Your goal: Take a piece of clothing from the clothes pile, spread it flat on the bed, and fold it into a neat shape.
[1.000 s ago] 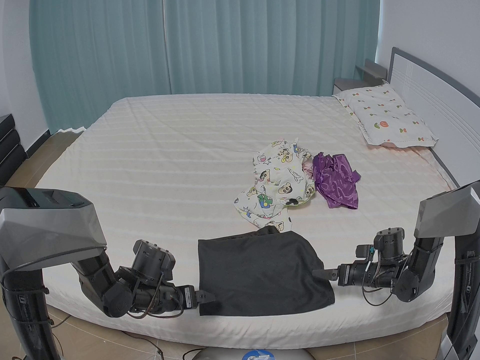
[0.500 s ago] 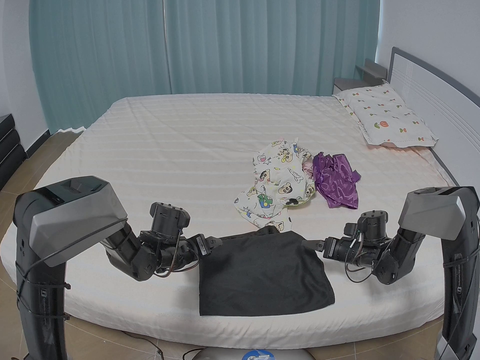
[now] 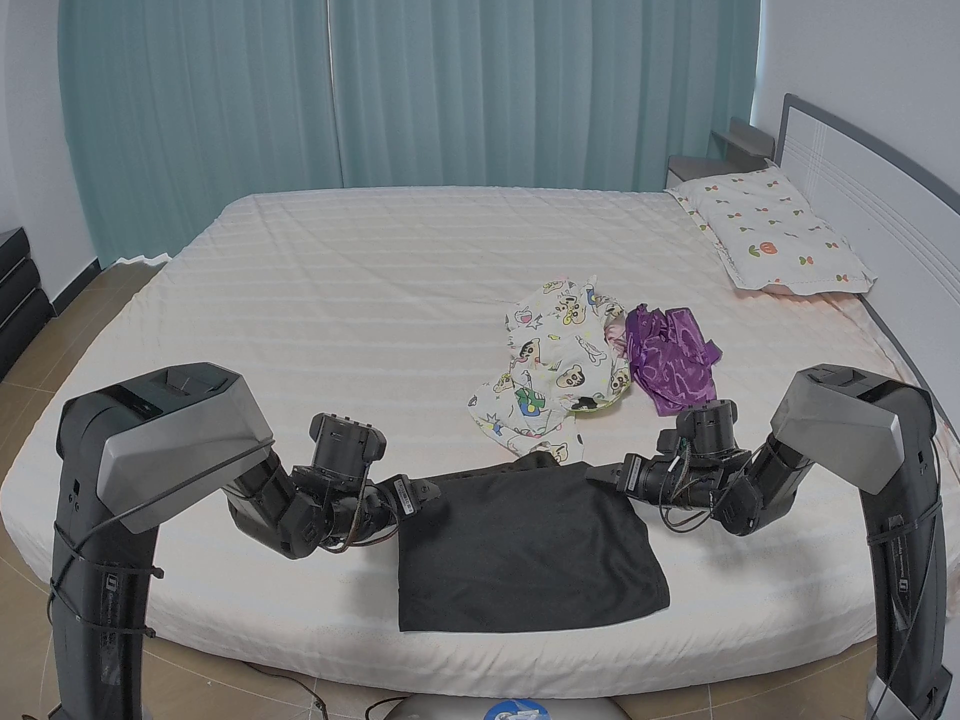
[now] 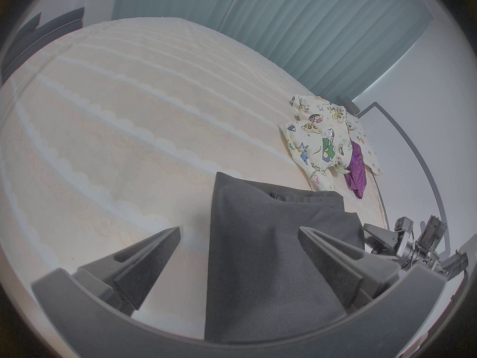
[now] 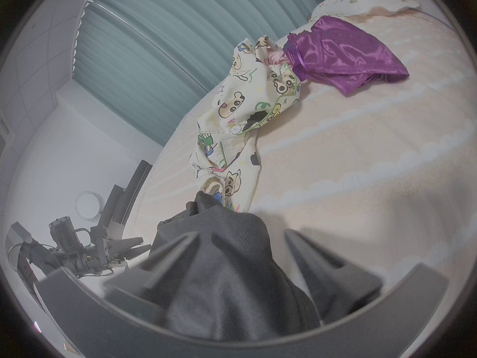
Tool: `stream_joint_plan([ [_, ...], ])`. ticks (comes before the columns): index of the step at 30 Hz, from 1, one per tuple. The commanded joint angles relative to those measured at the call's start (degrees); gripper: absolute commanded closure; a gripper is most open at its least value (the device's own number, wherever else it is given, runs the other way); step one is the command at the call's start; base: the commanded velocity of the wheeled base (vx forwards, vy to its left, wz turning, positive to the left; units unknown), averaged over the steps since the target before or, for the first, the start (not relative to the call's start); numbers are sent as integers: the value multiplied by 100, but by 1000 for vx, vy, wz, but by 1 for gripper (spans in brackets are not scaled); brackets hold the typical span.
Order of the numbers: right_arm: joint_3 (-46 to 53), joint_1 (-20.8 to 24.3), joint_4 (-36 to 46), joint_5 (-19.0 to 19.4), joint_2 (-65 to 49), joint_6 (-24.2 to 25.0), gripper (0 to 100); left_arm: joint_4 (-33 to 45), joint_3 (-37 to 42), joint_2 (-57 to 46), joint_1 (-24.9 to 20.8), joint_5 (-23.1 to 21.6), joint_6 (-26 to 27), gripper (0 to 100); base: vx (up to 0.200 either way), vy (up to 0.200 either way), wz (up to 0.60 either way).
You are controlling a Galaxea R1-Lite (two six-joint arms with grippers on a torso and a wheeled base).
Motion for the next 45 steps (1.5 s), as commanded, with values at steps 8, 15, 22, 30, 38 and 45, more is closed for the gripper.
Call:
stream_joint_plan([
  [8,-191,-54,-147,-20,36,175,100,-5,-29,62,38,9,-18,0,0,0,0],
  [15,-174,-142,-226,-179,28,192,100,-14,-47,62,64,0,-18,0,0,0,0],
  [22,-121,-142,-253,-196,80,166,0,-31,-143,98,64,0,-27,0,0,0,0],
  [30,-77,-124,-288,-231,63,166,0,4,-627,361,46,0,-176,0,0,0,0],
  [38,72,-142,-420,-504,-87,166,0,-5,-627,379,55,53,-194,0,0,0,0],
  [45,1277,-379,-1158,-512,-1036,166,0,-75,85,-614,310,70,-791,0,0,0,0],
])
